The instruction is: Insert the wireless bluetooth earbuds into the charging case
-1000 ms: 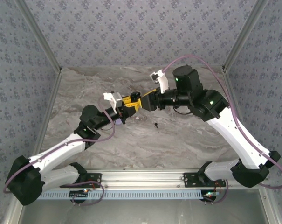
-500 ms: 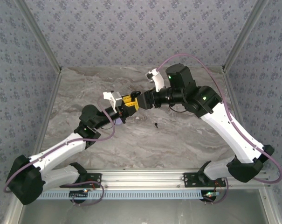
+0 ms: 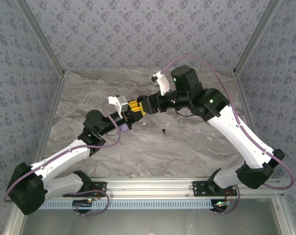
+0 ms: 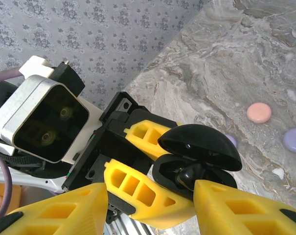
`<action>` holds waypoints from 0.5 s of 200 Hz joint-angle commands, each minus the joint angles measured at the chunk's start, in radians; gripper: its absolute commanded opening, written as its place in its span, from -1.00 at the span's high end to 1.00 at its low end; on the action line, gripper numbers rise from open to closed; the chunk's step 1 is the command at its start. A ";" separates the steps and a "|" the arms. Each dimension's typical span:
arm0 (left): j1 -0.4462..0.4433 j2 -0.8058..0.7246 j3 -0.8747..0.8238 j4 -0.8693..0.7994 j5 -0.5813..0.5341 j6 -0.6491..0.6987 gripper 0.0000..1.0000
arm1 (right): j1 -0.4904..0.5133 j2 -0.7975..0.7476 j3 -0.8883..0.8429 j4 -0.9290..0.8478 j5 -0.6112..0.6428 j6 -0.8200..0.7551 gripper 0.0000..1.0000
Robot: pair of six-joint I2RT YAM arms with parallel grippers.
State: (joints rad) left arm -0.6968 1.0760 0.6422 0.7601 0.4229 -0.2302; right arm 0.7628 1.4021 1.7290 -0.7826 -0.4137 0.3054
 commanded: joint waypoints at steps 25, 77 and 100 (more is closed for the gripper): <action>-0.008 -0.008 0.037 0.049 0.017 -0.012 1.00 | 0.009 0.023 0.035 -0.016 0.005 -0.021 -0.03; -0.009 -0.008 0.037 0.045 0.016 -0.011 1.00 | 0.010 0.023 0.034 -0.027 0.015 -0.031 -0.03; -0.008 -0.008 0.039 0.045 0.016 -0.011 1.00 | 0.013 0.029 0.034 -0.015 -0.008 -0.031 -0.02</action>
State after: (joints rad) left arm -0.6983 1.0760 0.6422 0.7597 0.4229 -0.2302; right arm 0.7666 1.4216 1.7382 -0.7891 -0.4042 0.2947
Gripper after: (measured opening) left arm 0.219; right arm 0.514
